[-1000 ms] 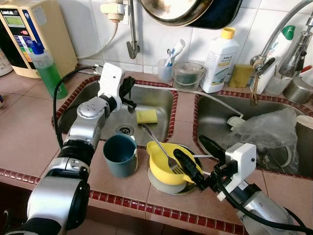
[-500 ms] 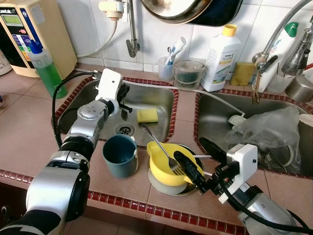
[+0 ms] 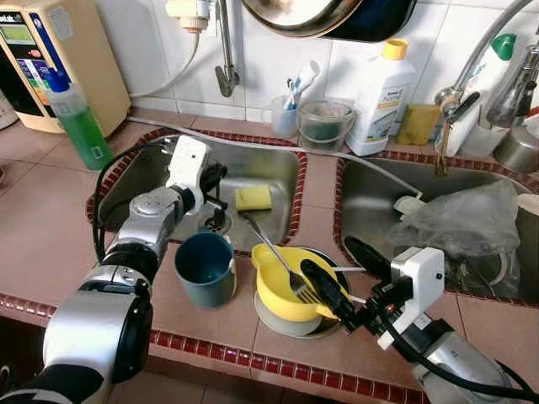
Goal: Kitchen organization
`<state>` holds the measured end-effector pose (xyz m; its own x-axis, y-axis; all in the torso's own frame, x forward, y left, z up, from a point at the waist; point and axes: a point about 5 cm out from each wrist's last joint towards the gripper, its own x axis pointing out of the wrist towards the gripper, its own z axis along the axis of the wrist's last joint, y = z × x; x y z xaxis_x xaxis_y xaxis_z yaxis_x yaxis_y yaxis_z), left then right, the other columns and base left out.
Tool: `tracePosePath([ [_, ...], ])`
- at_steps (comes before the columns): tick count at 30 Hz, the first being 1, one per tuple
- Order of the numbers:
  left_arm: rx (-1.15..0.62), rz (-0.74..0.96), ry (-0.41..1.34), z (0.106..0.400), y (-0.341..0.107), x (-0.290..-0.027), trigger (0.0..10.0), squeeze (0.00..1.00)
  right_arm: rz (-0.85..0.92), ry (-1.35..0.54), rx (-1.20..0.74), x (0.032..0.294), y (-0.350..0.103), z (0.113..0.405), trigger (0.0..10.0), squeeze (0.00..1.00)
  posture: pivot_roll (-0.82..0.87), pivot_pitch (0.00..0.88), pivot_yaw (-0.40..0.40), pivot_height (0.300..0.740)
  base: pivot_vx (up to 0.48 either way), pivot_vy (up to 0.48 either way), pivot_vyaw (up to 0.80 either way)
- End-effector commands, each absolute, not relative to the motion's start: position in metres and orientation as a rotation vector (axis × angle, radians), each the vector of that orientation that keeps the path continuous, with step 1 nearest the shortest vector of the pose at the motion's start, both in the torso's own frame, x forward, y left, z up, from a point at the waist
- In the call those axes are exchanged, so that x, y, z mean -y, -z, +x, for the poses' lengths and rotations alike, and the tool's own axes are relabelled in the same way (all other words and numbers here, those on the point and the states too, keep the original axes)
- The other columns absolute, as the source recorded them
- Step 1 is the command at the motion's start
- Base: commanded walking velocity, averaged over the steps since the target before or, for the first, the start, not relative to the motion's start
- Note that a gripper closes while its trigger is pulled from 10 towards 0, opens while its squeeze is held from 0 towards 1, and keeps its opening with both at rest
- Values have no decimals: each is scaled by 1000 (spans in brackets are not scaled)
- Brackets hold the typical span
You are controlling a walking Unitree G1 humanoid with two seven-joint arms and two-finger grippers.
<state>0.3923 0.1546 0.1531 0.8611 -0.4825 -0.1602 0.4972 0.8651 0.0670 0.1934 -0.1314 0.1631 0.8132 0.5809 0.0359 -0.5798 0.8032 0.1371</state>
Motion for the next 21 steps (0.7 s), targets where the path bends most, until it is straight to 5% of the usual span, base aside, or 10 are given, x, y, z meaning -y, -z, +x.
tracePosePath([
  [1, -148, 95, 522, 389, -148, -162, 10000, 0, 138, -621, 14, 132, -170, 191, 10000, 0, -147, 67, 48, 740, 0, 0, 0],
  [21, -175, 84, 481, 387, -144, -177, 10000, 0, 139, -615, 5, 132, -169, 189, 10000, 0, -154, 68, 55, 740, 0, 0, 0],
])
